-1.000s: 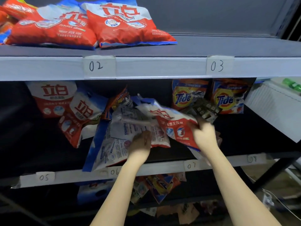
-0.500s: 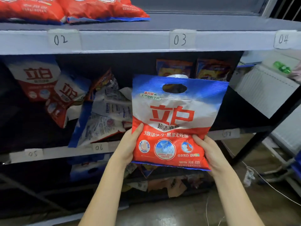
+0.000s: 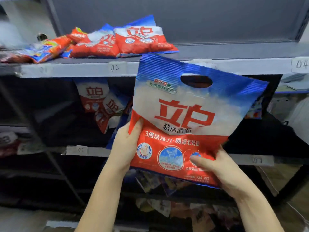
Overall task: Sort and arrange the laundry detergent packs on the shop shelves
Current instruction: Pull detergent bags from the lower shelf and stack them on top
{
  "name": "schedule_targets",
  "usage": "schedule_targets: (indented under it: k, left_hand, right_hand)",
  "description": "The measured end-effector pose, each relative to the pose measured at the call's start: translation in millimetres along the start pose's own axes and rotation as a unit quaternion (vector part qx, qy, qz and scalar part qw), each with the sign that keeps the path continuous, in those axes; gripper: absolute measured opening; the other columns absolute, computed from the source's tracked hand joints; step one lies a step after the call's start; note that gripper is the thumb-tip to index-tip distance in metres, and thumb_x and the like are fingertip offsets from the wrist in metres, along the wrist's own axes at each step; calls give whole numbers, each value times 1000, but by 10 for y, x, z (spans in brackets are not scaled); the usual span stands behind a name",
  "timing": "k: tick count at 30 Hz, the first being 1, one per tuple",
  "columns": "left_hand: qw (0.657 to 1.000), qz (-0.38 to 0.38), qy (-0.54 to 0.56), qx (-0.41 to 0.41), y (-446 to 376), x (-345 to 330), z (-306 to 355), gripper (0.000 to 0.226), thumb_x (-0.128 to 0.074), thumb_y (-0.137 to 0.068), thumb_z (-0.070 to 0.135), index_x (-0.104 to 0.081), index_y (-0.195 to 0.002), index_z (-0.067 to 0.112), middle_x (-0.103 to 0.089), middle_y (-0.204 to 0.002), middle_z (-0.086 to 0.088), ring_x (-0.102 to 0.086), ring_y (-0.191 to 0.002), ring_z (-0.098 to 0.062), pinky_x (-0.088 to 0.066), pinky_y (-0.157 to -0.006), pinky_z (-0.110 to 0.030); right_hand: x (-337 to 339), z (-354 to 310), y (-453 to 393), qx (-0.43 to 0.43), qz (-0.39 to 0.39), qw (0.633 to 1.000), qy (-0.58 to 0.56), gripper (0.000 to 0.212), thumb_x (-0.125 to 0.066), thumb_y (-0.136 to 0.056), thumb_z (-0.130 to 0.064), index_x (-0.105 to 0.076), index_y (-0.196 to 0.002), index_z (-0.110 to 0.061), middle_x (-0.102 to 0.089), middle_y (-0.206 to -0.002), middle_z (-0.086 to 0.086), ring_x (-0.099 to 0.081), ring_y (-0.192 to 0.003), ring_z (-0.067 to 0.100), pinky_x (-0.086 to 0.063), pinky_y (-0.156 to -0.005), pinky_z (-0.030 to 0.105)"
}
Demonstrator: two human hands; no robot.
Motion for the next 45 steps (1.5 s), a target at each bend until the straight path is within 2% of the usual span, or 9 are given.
schedule_targets:
  k: [3,12,15,19,23,27,34,39,45]
  left_hand:
    - [997,37,-12,-60,-113,108,396,30,-48,-95,38,-61,-80,16,-72,-64,-1,-69,-57,-13,-55,-52,-25]
    - [977,114,12,-182,-933,565,1283,24,-43,-100,34,-62,-89,24,-72,-71,13,-69,-67,-1,-52,-56,-17]
    - [969,152,-32,-195,-1339,792,1506,24,-44,-100,36,-60,-86,24,-68,-75,12,-66,-61,2,-50,-54,-15]
    - [969,166,-58,-175,-1963,1067,1625,27,-45,-100,35,-59,-81,21,-66,-76,5,-65,-65,-6,-53,-62,-26]
    - [956,194,-140,-168,-2613,1227,1628,29,-43,-100,31,-62,-97,10,-68,-93,-9,-67,-88,-27,-54,-81,-40]
    - [899,247,-335,-136,-3051,1216,1447,41,-40,-100,27,-55,-119,-6,-56,-125,-26,-50,-116,-41,-38,-94,-40]
    - [902,238,-346,-97,-3224,1210,1400,47,-44,-96,31,-44,-129,-3,-49,-135,-21,-45,-124,-38,-35,-98,-39]
    - [926,218,-289,-107,-3034,1226,1263,50,-41,-95,39,-48,-127,1,-52,-131,-20,-50,-119,-36,-40,-101,-43]
    - [863,238,-409,-176,-2526,1154,1202,45,-46,-96,27,-40,-135,5,-37,-141,-19,-31,-131,-34,-24,-108,-39]
  right_hand:
    - [-145,-457,-117,67,-20,997,21,70,-85,-56,-8,-53,-116,-21,-74,-99,-1,-72,-86,19,-58,-66,25]
    - [-679,-1742,-981,196,-60,969,135,29,-72,-79,-11,-57,-98,-27,-72,-75,-18,-69,-67,1,-52,-56,13]
    - [-931,-2040,-1429,208,-72,961,167,30,-71,-82,-19,-57,-108,-26,-71,-91,-13,-70,-74,3,-57,-67,19]
    - [-1199,-2303,-2015,206,-52,955,208,20,-66,-87,-25,-56,-104,-24,-67,-89,-8,-65,-63,1,-52,-49,14]
    - [-1378,-2361,-2608,182,-15,950,254,37,-66,-87,-31,-57,-120,-17,-66,-107,0,-64,-78,9,-50,-53,20]
    - [-1409,-2291,-2978,134,21,930,341,46,-67,-83,-41,-56,-121,-18,-64,-113,2,-62,-87,15,-48,-55,24]
    - [-1448,-2284,-2949,138,50,895,421,53,-62,-86,-46,-50,-127,-14,-61,-110,4,-61,-80,19,-48,-52,23]
    - [-1348,-2200,-2783,125,72,905,399,48,-60,-88,-42,-49,-124,-13,-60,-103,6,-59,-77,18,-49,-58,25]
    - [-1189,-2181,-2488,209,144,853,456,22,-55,-91,-28,-48,-104,-13,-57,-102,5,-53,-89,20,-42,-71,31]
Point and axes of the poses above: each hand's wrist, its own y-axis away from the middle knuckle, its own x-axis out of the back of the hand, z = x × y, the point moved 2 cm from there along -y, towards the middle knuckle
